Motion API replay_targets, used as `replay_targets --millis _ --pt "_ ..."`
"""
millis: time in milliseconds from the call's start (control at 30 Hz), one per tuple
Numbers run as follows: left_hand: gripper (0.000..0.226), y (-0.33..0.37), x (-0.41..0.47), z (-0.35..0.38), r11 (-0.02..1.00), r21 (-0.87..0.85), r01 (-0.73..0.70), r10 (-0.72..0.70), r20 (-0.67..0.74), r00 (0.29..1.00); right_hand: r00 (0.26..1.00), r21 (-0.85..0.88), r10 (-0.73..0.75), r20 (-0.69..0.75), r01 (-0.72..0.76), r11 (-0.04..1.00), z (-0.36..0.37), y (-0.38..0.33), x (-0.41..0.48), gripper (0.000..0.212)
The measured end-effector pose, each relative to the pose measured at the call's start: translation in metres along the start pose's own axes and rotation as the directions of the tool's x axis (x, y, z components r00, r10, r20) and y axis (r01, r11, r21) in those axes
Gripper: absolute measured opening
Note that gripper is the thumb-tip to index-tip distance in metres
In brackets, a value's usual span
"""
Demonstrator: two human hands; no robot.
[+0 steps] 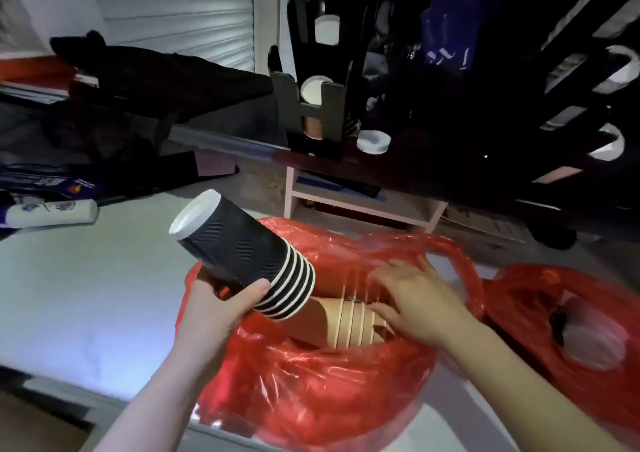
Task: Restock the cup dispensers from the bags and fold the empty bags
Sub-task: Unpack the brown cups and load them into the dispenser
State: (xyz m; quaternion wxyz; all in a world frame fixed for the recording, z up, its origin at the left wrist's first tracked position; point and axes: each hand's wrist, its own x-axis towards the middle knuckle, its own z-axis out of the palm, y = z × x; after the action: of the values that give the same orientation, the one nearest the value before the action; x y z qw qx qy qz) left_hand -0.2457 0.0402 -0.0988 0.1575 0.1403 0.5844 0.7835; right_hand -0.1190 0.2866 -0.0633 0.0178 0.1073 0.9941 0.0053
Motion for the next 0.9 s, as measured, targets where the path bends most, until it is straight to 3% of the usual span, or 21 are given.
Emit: replay_targets --millis 167,267,433,500,600,667,800,900 --pt "0.061 0.007 0.005 0.003 0.992 0.113 -0.060 0.069 -0.080 0.994 0.986 -0.054 -0.166 -0.026 0.164 0.985 0.022 0.017 0.045 0.039" --pt "0.068 0.007 0.005 0.006 0.967 0.241 -0.078 0.103 -0.090 0.991 0.965 -0.081 -0.248 0.088 0.255 0.964 0.035 0.022 0.073 0.043" --pt "0.069 -0.007 0.015 0.013 0.922 0.388 -0.014 0.091 -0.183 0.979 0.961 -0.141 -0.178 0.214 0.210 0.967 0.054 0.037 0.107 0.087" --pt "0.067 -0.011 0.018 0.014 0.921 0.389 -0.012 0.099 -0.205 0.974 0.955 -0.026 -0.186 0.230 0.197 0.980 0.059 0.043 0.115 0.092" --pt "0.062 -0.012 0.021 0.016 0.921 0.387 -0.033 0.125 -0.216 0.968 0.925 0.262 -0.190 0.327 0.105 0.959 0.066 0.048 0.122 0.082" --pt "0.059 -0.013 0.023 0.018 0.919 0.393 -0.041 0.141 -0.230 0.963 0.913 0.294 -0.197 0.357 0.091 0.951 0.071 0.051 0.126 0.075" --pt "0.056 -0.020 0.028 0.021 0.909 0.415 -0.044 0.162 -0.254 0.953 0.916 0.443 -0.217 0.339 0.048 0.895 0.076 0.055 0.130 0.041" --pt "0.059 -0.026 0.033 0.024 0.915 0.403 -0.031 0.151 -0.271 0.951 0.937 0.526 -0.171 0.304 -0.015 0.850 0.081 0.060 0.135 0.035"
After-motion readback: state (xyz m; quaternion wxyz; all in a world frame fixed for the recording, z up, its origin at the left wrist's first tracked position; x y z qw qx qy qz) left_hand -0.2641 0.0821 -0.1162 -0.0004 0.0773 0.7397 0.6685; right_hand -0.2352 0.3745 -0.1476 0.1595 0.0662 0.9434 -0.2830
